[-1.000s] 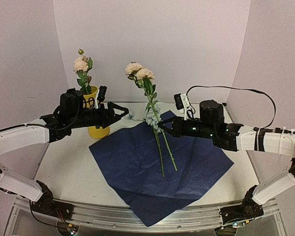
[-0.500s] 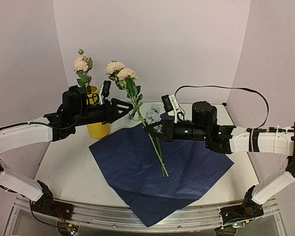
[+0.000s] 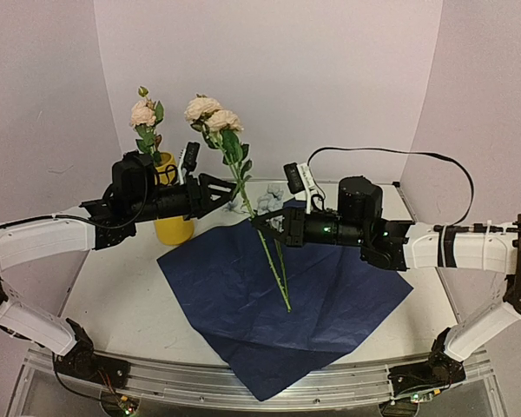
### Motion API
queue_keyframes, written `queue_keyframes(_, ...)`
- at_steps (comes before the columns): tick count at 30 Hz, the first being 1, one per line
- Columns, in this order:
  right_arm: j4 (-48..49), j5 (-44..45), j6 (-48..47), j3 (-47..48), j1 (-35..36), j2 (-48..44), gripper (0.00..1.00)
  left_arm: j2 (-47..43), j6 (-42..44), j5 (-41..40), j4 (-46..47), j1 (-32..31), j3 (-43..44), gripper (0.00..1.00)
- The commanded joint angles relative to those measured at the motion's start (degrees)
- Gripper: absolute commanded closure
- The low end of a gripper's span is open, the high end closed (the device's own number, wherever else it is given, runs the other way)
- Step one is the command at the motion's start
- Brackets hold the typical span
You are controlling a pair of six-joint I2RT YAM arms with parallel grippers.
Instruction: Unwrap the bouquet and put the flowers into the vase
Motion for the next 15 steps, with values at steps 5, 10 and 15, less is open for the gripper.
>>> queue_keyframes(5, 2.75, 3.20, 0.41, 0.93, 0.39, -1.26, 1.00, -3.71, -0.58, -0.49, 4.12, -0.18, 0.48, 0.48)
queue_keyframes(10, 3.79, 0.53, 0.80, 0.92, 0.42, -0.22, 1.00, -3.70, -0.82, 0.14, 4.17, -0.19, 1.05, 0.48)
queue_keyframes(15, 3.91, -1.95, 0.82, 1.66, 0.99, 1.17, 1.00, -3.19, -0.84, 0.28, 4.44, -0.18, 1.50, 0.51)
